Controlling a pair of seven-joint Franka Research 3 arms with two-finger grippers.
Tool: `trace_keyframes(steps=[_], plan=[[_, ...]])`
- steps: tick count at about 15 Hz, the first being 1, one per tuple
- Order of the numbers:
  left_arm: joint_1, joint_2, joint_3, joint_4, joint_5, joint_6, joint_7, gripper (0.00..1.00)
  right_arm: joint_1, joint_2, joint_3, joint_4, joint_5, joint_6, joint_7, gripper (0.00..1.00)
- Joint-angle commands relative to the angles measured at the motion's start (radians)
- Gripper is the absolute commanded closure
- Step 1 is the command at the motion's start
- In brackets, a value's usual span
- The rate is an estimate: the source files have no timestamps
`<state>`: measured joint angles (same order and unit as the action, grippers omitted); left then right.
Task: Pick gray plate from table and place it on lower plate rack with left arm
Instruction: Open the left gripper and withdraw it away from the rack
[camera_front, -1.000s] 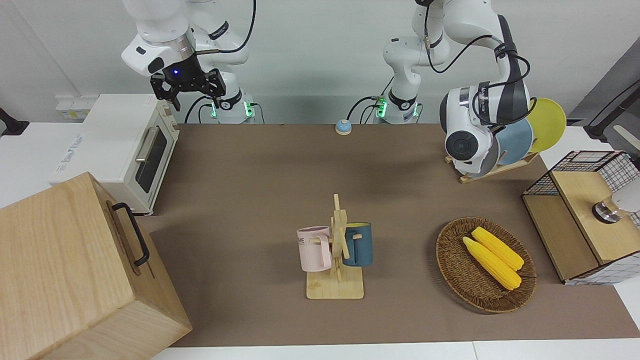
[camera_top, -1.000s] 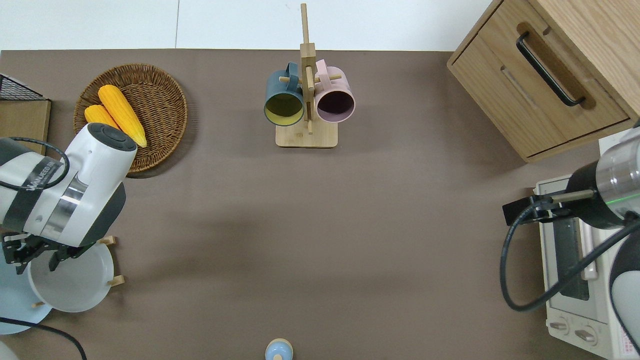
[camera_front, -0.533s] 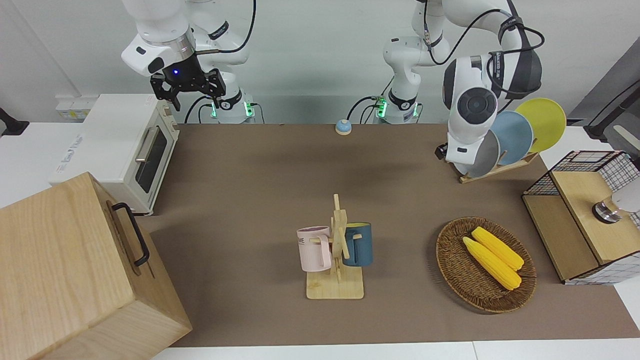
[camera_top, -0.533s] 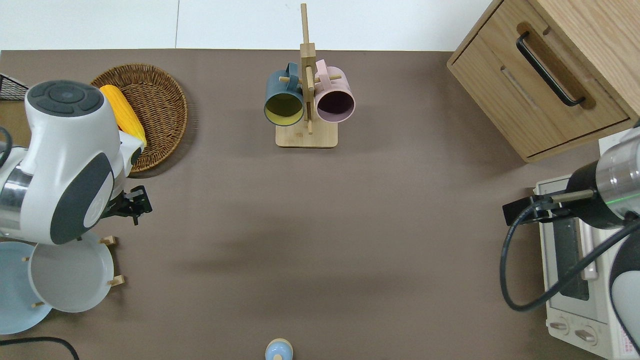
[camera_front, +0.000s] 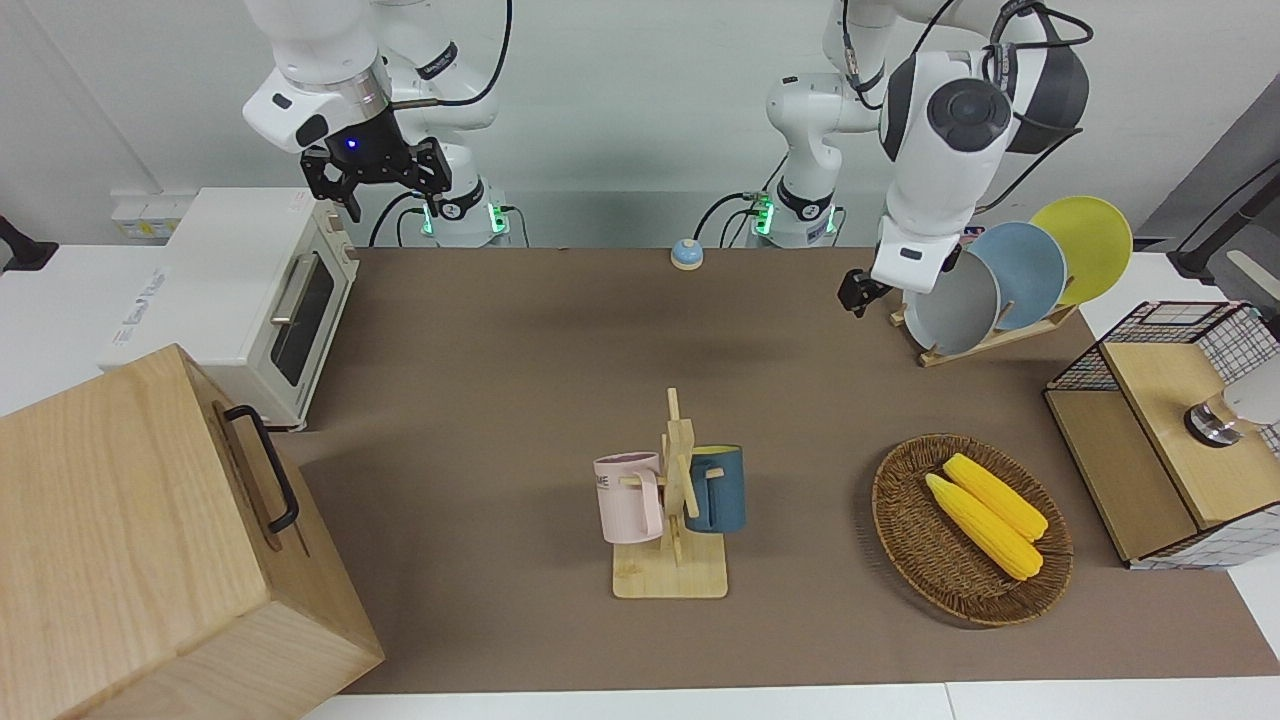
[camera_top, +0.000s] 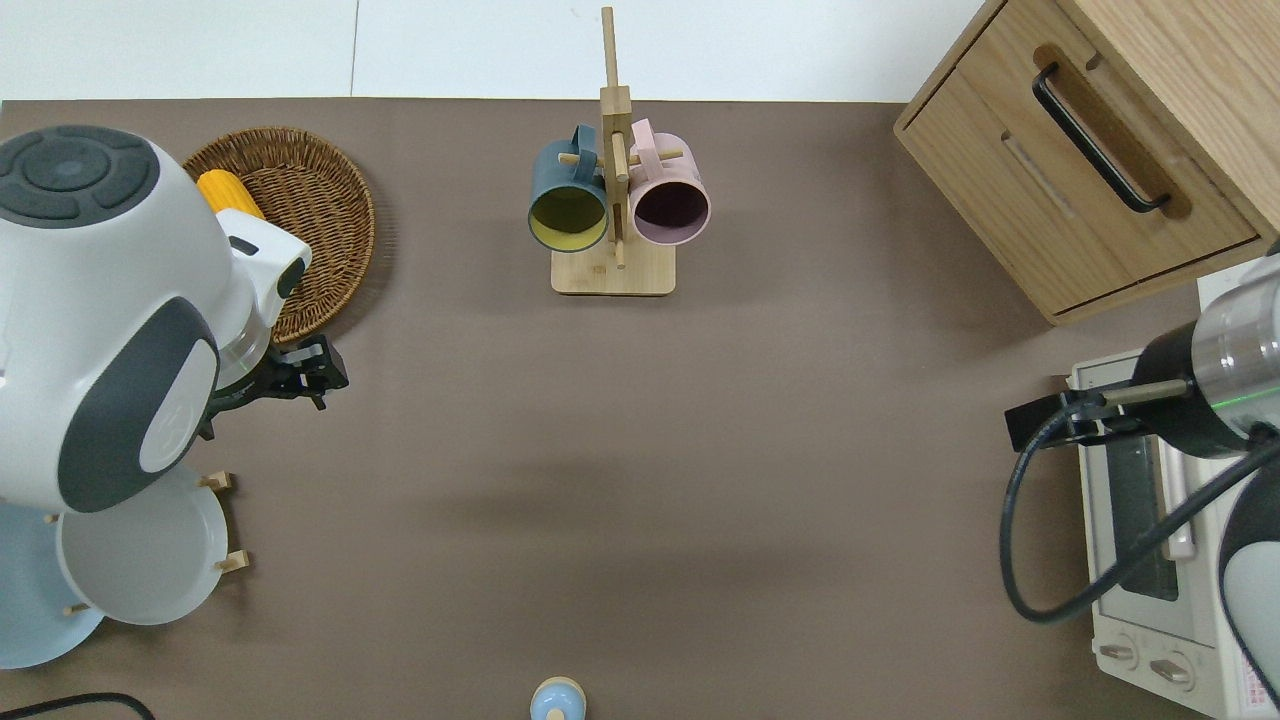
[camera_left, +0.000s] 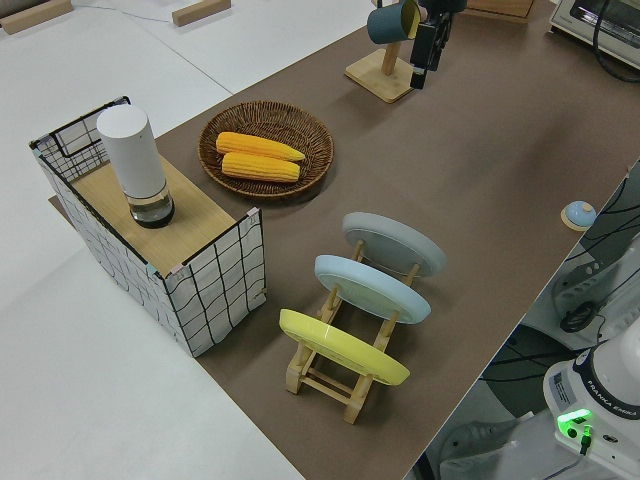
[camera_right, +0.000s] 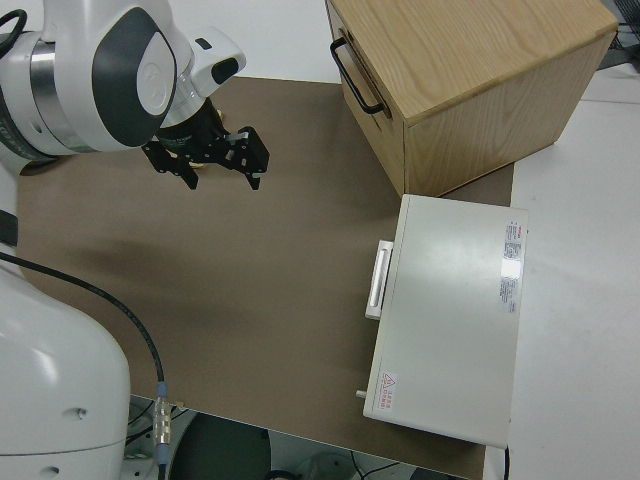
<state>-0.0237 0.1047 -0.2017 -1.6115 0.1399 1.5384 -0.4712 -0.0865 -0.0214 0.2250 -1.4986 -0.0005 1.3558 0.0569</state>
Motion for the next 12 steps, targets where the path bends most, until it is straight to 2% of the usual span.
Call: trace_keyframes(steps=[1,3,5,8,10,12], plan=[[0.014,-0.063,0.025,-0.011,-0.081,0.034,0.152,0.01,-0.013,-0.005,0.007,0.006,0.004,-0.015,-0.003,0.011],[0.039,-0.083,0.027,-0.011,-0.118,0.040,0.213,0.01,-0.015,-0.005,0.007,0.006,0.004,-0.015,-0.003,0.013],[0.045,-0.094,0.047,-0.013,-0.140,0.072,0.229,0.00,-0.013,-0.005,0.007,0.006,0.004,-0.015,-0.003,0.013],[0.042,-0.099,0.062,-0.015,-0.141,0.089,0.226,0.00,-0.013,-0.005,0.007,0.006,0.004,-0.015,-0.003,0.011],[0.031,-0.121,0.096,-0.039,-0.128,0.086,0.229,0.00,-0.013,-0.005,0.007,0.006,0.004,-0.015,-0.003,0.013],[0.028,-0.140,0.102,-0.053,-0.129,0.088,0.250,0.00,-0.015,-0.005,0.007,0.006,0.004,-0.015,-0.003,0.011]])
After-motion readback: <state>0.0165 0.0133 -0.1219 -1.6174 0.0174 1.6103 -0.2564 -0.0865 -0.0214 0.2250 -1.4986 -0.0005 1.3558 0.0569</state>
